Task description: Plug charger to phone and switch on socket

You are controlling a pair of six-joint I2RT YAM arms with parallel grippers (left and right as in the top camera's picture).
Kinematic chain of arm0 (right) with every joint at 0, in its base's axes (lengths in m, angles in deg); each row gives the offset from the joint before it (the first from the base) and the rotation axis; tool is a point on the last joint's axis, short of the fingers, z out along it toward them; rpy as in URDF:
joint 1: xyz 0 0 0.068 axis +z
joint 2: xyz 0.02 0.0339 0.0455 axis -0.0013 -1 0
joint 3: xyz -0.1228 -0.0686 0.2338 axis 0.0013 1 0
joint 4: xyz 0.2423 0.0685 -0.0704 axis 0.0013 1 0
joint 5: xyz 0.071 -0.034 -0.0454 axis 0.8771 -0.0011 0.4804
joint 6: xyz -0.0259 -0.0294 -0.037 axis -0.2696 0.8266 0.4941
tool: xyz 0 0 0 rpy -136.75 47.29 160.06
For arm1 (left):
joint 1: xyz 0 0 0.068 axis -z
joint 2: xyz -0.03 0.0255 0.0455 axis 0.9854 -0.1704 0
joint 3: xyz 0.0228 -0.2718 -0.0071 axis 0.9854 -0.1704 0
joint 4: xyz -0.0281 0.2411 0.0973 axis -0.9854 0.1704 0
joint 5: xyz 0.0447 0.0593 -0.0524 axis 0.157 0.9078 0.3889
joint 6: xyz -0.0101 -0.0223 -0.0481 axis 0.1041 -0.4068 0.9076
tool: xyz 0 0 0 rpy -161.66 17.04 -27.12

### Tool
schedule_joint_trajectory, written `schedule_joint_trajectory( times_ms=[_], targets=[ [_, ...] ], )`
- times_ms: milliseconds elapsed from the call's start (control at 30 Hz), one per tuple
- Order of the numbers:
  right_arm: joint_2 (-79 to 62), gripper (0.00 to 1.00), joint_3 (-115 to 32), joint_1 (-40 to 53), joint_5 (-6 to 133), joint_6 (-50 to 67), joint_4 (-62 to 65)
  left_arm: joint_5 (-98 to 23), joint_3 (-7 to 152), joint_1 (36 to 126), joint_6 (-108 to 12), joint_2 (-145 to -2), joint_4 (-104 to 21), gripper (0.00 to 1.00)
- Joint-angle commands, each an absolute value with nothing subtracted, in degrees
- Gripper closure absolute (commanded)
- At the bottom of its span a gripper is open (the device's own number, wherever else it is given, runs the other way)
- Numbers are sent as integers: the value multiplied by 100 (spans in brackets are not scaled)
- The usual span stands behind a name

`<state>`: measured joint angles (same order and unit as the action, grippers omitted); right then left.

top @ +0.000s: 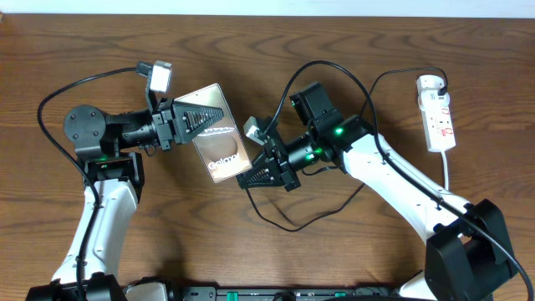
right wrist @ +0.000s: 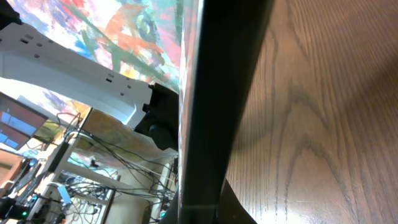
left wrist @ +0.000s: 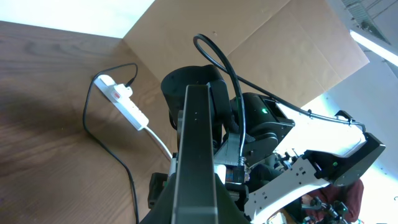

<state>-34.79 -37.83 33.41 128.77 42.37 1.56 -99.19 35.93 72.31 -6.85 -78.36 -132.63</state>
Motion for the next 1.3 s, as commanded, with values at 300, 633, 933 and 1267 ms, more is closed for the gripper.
schedule_joint_trajectory(
  times_ms=[300,633,933,1267],
  targets=[
    [-3446,99,-3892,3425,13080,4307,121,-9924,3642,7211,-762,-7709,-13318,92],
    [-3446,99,-3892,3431,12976,4305,130,-9524,3679,7211,-635,-7707,-13320,93],
    [-3446,99,-3892,3429,12973,4305,178,-9663,3679,7211,-659,-7709,-13550,93],
    [-3446,99,-3892,3429,12912,4307,180,-9989,3679,7211,-611,-7707,-13552,93]
  ],
)
